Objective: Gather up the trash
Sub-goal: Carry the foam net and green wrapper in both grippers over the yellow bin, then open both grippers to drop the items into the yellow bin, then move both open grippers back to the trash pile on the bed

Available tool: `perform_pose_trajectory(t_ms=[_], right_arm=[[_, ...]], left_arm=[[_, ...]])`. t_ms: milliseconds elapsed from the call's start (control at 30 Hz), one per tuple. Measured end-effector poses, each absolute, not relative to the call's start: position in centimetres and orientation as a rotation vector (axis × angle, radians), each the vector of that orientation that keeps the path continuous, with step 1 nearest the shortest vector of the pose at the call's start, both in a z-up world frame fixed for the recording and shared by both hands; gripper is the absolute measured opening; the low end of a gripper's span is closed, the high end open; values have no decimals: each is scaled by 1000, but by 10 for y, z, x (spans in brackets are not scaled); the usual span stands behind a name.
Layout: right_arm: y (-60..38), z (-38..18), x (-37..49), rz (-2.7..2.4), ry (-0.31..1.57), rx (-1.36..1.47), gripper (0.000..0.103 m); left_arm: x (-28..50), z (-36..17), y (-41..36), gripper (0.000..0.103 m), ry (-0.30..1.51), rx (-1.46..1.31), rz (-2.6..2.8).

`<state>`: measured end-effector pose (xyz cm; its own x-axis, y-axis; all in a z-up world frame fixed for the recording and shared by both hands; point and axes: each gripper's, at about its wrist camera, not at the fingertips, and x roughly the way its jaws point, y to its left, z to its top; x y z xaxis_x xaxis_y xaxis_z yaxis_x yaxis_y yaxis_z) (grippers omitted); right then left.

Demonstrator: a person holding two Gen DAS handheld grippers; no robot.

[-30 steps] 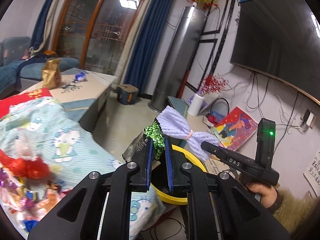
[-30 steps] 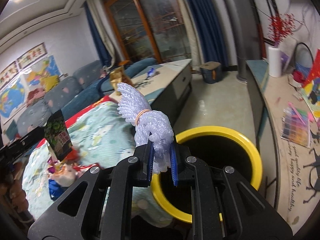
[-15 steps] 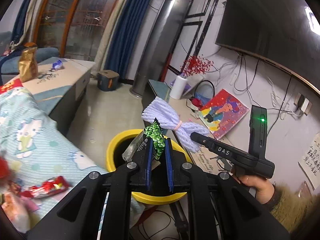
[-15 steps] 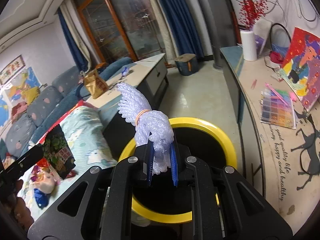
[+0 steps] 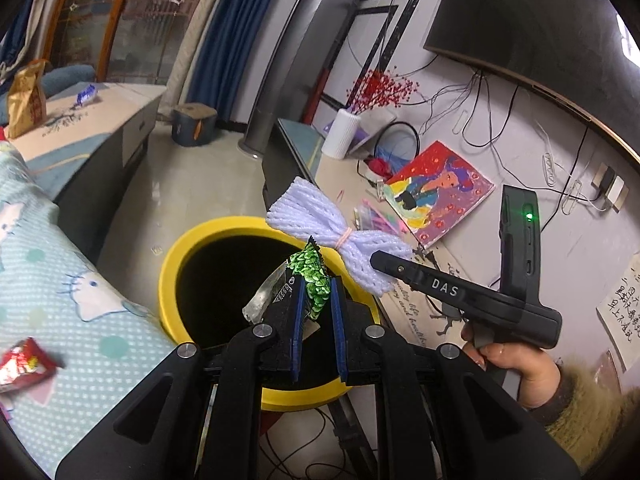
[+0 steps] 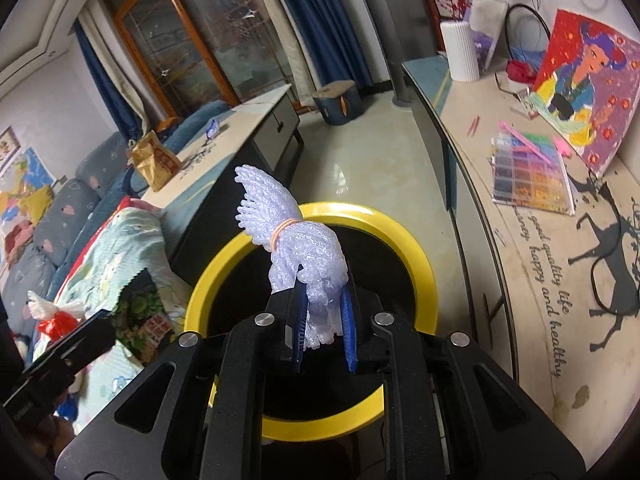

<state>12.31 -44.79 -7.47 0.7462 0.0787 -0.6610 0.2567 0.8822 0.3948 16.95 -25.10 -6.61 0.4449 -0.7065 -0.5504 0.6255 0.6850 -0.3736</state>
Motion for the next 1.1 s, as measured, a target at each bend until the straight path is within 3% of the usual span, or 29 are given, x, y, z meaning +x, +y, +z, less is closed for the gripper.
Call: perform_pose_trajectory(t_ms=[67,100,167,233,333,633,1100], right_arm=[[-449,-81,125,-88,754,509,30],[-449,-83,124,-91,759,515,33],[-450,-87,123,-96,764,523,41],[-452,-89,123,-105,766,533,45],[-452,-88,121,-117,759,533,49],[-429,-70,119,-29,698,503,63],[-355,-40,112,183,652,365,67]], left_arm=[[178,-74,-253,14,770,-150,-828],[183,-78,-253,19,788,-166,-823],[187,-83,-254,39,802,-166,-805],[187,-82,-251,69,780,-157,-783],[183,-76,-240,91,747,-180,-769],[164,-47,-198,96,656,-170,-627],[141,-21,-113,96,559,-198,-409]])
